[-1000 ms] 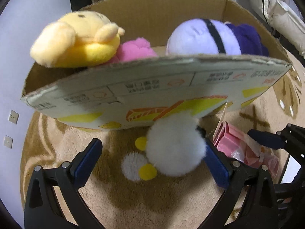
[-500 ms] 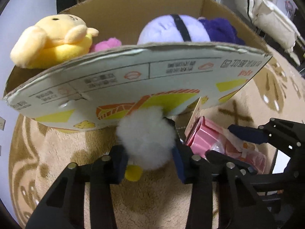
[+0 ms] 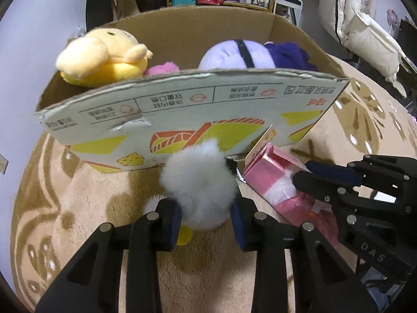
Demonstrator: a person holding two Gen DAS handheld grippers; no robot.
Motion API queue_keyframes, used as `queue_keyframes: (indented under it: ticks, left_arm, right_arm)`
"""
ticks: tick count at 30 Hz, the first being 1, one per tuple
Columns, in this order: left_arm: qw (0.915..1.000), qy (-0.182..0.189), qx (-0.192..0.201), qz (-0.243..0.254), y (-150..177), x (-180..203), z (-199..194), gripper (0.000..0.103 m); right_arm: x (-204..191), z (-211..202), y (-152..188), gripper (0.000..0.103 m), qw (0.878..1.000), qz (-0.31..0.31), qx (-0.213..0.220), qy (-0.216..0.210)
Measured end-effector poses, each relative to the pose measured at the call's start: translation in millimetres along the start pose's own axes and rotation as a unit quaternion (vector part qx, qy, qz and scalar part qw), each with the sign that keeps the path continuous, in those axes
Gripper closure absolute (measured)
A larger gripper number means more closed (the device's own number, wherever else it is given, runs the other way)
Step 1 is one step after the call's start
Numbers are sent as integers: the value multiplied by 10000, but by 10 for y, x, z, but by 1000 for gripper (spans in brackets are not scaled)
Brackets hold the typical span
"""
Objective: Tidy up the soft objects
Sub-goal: 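Lift the white plush and pink package up toward the box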
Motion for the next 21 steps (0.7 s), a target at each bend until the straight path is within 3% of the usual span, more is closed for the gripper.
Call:
queue_keyframes:
  ticks: [6, 13, 14, 16, 17, 21]
  left_arm:
    - [9998, -170, 77, -9, -87, -35, -70, 72]
    - [9994, -336, 87, -30, -24, -139, -225, 72]
    - [9993, -354, 86, -41, -17, -153, -244, 72]
    - [9992, -383, 102, -90, -20, -175, -272, 72]
    - [9991, -391, 107, -136, -27, -178, -280, 72]
    - [9988, -402, 102, -277, -30, -252, -295, 72]
  right_arm:
    - [-50, -63, 30, 89, 9999, -33, 62, -80]
    - [38, 96, 37, 79, 9996, 178, -141, -160]
    - [51, 106, 43, 77, 9994, 223, -166, -201]
    - [57, 118, 48, 58, 9989, 290, -203, -321]
    - [53, 130, 58, 54, 9988, 280, -232, -341]
    - [-48, 234, 92, 52, 9988, 102, -383, -277]
Point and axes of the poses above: each gripper's, at about its wrist camera, not at the fingertips, and z roughly the way its jaws point, x to its right, y to its underside, the point moved 3 cm from there along z, roughly the way its jaws point, and after that the axes turned 7 degrees about -y, right-handed, at the moved point
